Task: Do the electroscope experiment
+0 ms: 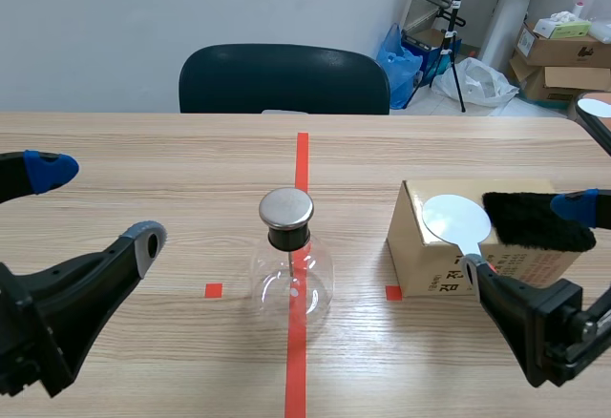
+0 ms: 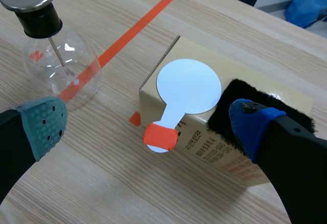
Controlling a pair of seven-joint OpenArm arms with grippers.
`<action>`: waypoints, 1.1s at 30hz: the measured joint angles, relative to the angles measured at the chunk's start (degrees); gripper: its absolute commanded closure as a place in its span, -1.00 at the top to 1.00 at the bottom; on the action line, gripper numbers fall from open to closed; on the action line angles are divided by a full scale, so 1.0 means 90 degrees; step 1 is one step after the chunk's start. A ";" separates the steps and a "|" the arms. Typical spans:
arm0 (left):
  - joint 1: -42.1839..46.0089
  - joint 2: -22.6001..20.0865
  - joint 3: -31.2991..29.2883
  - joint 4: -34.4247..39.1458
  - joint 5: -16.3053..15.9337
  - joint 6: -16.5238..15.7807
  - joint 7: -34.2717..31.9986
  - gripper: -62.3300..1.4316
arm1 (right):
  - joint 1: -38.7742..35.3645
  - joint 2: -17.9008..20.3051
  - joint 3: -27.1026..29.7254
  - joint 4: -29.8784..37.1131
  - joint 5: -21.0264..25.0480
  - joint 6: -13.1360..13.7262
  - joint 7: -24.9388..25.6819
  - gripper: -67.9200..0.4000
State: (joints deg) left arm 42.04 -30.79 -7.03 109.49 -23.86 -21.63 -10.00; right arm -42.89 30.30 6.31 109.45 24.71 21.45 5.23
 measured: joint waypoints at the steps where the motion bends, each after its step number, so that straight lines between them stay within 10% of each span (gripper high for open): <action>1: 0.0000 0.0000 0.0000 0.0000 0.0000 0.0000 0.0000 1.00 | 0.0000 0.0000 0.0000 0.0000 -0.0002 0.0000 -0.0049 1.00; 15: 0.0000 0.0000 0.0000 0.0000 0.0000 0.0000 -0.0005 1.00 | -0.0699 0.0000 0.0000 0.0007 -0.2489 -0.0126 0.0782 1.00; 33: 0.0000 0.0000 0.0000 0.0000 0.0000 0.0002 -0.0005 1.00 | -0.1343 -0.0614 0.0000 0.0017 -0.6198 -0.2251 0.1598 1.00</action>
State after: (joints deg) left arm 42.04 -30.79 -7.03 109.49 -23.86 -21.61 -10.04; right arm -54.98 24.77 6.31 109.60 -31.07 1.19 19.62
